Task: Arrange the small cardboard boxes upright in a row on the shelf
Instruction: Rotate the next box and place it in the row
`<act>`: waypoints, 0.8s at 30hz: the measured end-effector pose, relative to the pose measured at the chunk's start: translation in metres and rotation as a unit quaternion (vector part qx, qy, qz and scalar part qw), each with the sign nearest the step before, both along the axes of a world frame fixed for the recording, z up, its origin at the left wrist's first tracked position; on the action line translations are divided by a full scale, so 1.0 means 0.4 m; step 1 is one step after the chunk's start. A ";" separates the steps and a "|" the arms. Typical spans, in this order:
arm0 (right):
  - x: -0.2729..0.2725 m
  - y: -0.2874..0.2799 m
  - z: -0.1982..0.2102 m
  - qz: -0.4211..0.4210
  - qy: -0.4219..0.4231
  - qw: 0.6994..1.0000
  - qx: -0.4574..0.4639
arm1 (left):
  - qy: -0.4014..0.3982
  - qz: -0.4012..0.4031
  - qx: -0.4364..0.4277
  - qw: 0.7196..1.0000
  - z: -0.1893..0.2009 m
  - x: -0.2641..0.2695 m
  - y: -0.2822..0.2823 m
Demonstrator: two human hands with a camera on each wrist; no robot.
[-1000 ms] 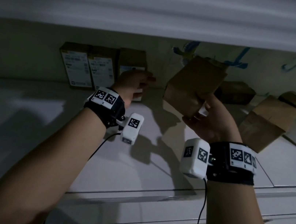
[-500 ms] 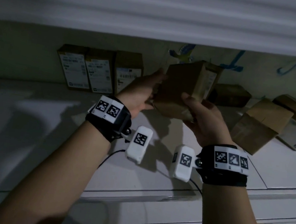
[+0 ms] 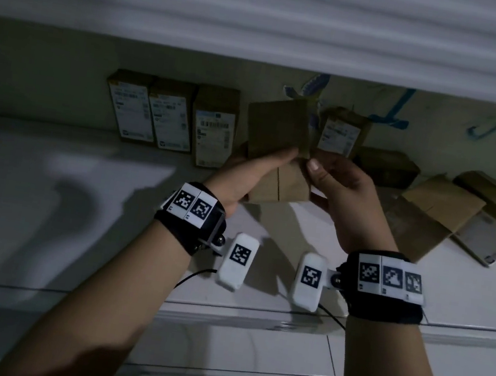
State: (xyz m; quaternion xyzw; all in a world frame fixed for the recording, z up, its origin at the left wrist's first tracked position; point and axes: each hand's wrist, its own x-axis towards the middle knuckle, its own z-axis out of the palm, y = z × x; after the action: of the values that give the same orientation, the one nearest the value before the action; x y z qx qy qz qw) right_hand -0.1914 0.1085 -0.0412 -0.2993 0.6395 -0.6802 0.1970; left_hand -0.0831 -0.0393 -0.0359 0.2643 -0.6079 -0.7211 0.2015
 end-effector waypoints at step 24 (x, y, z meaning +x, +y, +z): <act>0.023 0.115 0.028 0.100 -0.107 0.988 -0.056 | 0.057 -0.004 -0.222 0.973 -0.035 0.060 0.111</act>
State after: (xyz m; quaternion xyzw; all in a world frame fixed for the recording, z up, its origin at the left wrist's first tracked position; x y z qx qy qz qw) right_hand -0.1821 0.1546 -0.0301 -0.2976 0.5429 -0.7197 0.3142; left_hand -0.0592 0.0051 -0.0499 0.1693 -0.7411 -0.5831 0.2865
